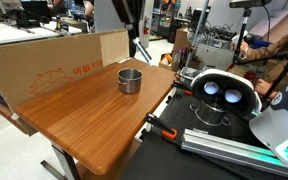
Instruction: Remove the marker from the pot and put it on the table
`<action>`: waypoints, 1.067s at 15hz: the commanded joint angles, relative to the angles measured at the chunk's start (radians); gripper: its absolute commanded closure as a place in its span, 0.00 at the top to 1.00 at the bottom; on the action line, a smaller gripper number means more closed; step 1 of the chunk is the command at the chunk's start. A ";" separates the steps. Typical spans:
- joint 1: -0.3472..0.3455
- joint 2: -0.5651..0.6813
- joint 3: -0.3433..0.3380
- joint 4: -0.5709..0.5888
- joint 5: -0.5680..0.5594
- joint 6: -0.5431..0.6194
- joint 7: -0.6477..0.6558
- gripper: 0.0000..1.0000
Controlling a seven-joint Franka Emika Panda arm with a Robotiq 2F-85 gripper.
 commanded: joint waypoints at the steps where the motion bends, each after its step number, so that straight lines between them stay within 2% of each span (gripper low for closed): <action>1: 0.067 0.183 0.059 0.089 0.023 0.034 0.098 0.05; 3: 0.115 0.275 0.077 0.140 0.015 0.052 0.173 0.05; 6: 0.153 0.385 0.070 0.240 0.015 0.048 0.218 0.05; 16: 0.154 0.563 0.048 0.488 0.057 -0.019 0.237 0.05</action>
